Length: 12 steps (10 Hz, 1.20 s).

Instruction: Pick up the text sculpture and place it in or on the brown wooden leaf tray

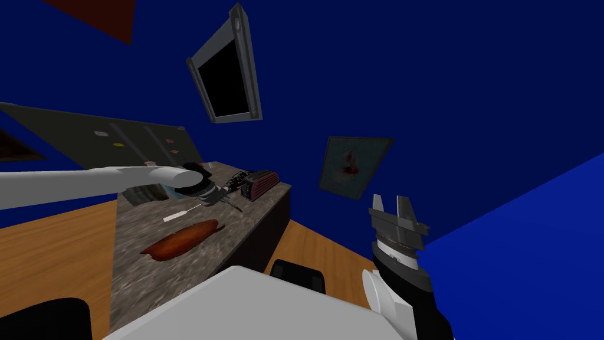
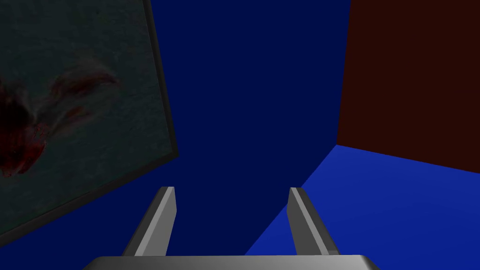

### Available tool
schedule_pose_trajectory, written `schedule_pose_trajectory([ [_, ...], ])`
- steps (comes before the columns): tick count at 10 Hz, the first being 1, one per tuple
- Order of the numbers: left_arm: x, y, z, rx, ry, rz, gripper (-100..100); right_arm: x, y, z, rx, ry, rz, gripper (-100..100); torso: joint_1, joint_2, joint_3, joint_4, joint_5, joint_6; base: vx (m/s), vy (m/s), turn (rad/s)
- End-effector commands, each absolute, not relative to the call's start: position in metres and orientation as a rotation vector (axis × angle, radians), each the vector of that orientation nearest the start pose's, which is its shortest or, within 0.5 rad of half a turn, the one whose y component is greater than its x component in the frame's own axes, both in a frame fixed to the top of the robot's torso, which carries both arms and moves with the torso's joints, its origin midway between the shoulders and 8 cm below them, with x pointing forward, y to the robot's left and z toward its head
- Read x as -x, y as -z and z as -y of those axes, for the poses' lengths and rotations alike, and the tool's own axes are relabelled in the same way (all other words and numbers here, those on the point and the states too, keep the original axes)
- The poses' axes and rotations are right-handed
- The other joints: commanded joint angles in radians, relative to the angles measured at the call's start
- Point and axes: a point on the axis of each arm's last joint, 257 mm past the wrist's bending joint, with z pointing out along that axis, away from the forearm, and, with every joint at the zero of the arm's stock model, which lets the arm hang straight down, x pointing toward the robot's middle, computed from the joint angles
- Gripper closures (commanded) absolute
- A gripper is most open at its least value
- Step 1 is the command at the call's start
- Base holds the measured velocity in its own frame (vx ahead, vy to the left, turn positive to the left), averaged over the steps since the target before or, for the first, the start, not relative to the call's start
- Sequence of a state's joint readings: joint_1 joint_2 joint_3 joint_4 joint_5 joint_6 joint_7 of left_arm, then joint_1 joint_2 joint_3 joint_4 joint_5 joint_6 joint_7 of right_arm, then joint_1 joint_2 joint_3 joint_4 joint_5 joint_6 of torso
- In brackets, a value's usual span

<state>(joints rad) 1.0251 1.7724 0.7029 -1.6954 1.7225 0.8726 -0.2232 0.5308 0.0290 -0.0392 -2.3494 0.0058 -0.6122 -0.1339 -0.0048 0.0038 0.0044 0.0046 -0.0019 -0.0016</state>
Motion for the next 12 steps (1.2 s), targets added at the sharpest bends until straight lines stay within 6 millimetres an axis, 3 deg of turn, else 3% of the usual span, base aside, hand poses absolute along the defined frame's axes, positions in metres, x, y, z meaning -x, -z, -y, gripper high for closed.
schedule_pose_trajectory([
  [1,-0.343,0.148,-0.564,1.742,0.254,-2.127,100,-0.304,-0.065,0.288,-0.58,-1.405,-0.457,0,0.0,0.0,0.0,0.0,0.0,0.0,-0.058,-0.028,0.077],
  [4,-0.344,0.141,-0.559,1.756,0.229,-2.157,100,-0.304,-0.065,0.288,-0.58,-1.405,-0.457,0,0.004,0.007,0.004,0.001,0.001,-0.002,-0.132,0.0,0.08],
  [12,-0.298,0.164,-0.569,1.896,0.02,-2.251,100,-0.304,-0.065,0.288,-0.58,-1.405,-0.457,0,0.011,-0.001,-0.002,-0.002,0.004,-0.001,-0.063,0.08,-0.08],
])
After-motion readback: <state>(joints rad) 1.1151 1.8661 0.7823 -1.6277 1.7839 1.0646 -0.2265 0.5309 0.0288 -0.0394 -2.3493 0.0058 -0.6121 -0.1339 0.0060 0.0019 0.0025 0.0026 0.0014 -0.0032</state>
